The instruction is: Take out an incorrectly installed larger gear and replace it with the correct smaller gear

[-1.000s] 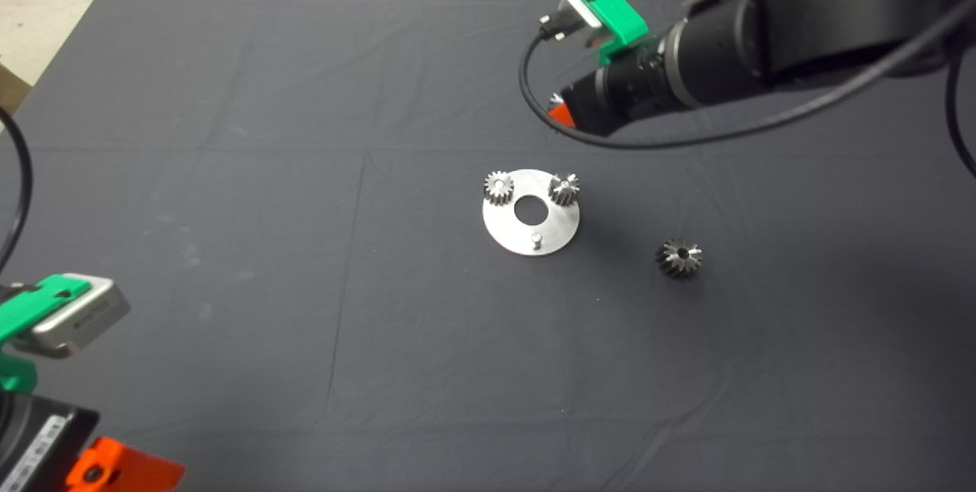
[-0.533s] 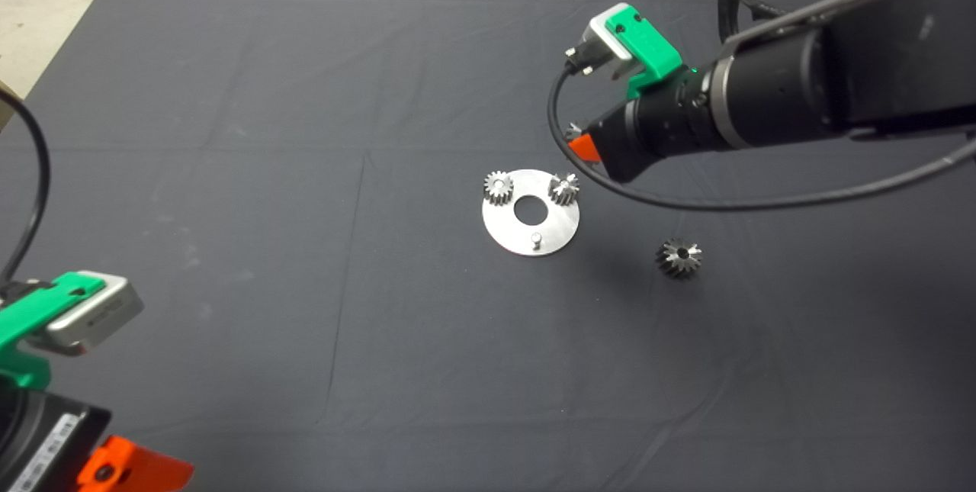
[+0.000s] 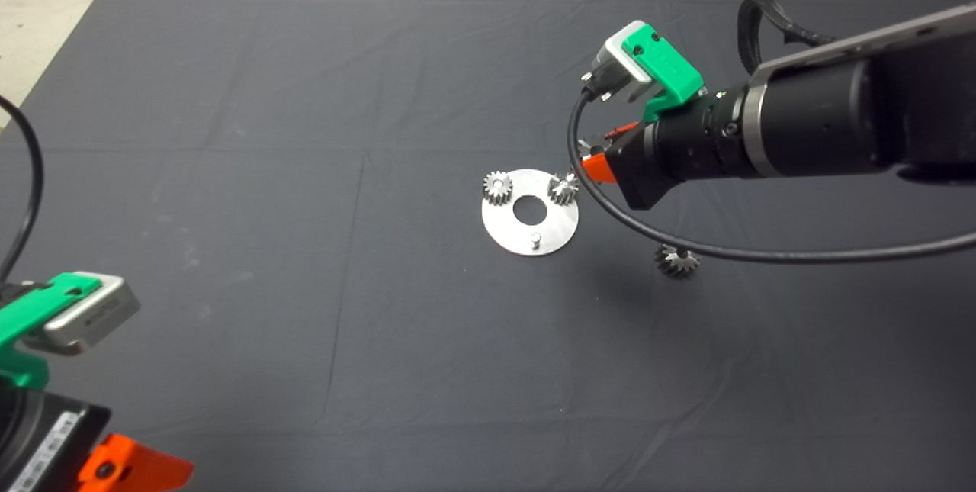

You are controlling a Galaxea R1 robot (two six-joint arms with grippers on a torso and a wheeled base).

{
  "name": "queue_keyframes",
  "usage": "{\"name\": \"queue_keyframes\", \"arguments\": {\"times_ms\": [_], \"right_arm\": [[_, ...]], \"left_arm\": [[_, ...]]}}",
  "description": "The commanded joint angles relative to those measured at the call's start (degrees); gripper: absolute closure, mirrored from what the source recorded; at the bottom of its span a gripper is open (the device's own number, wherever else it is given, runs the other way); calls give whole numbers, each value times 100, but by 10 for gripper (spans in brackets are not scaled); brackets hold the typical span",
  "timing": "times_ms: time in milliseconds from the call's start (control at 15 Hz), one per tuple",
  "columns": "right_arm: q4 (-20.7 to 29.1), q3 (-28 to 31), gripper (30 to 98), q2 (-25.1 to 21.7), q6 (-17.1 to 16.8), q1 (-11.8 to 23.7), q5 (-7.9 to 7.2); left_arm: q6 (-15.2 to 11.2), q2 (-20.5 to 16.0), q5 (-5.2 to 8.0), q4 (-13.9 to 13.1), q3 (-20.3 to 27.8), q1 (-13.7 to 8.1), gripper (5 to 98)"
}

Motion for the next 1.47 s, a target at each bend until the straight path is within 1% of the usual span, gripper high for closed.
{"name": "queue_keyframes", "arguments": {"times_ms": [0,133,200,267,333,533,667,733,800,1000,1067,1200,1267,1400], "right_arm": [[-548,102,881,-3,202,-198,-51],[-736,233,881,-12,281,-261,-59],[-813,279,881,-14,281,-302,-105],[-863,328,881,-21,281,-311,-181],[-882,386,881,-38,290,-341,-209],[-1001,438,882,-100,422,-437,-218],[-1205,506,882,-100,425,-563,-226],[-1251,515,882,-91,422,-615,-261],[-1306,541,882,-91,422,-690,-305],[-1633,541,881,-91,418,-1088,-332],[-1691,532,881,-91,396,-1180,-341],[-1709,497,882,-74,369,-1227,-341],[-1726,471,881,-54,369,-1306,-341],[-1957,412,882,-30,346,-1561,-341]], "left_arm": [[-48,-32,32,-95,67,-17,58],[-48,-93,32,-95,67,-17,58],[-39,-130,32,-95,67,-17,58],[-39,-137,32,-95,67,-17,58],[-39,-137,32,-95,71,-17,58],[-39,-146,32,-95,76,-17,58],[-39,-146,32,-95,76,-17,58],[-39,-146,32,-95,76,-17,58],[-39,-146,33,-95,76,-17,58],[-39,-146,32,-95,76,-17,58],[-39,-146,32,-95,76,-17,58],[-39,-146,41,-95,87,-6,58],[-39,-146,38,-95,93,18,58],[-39,-146,32,-95,93,18,58]]}}
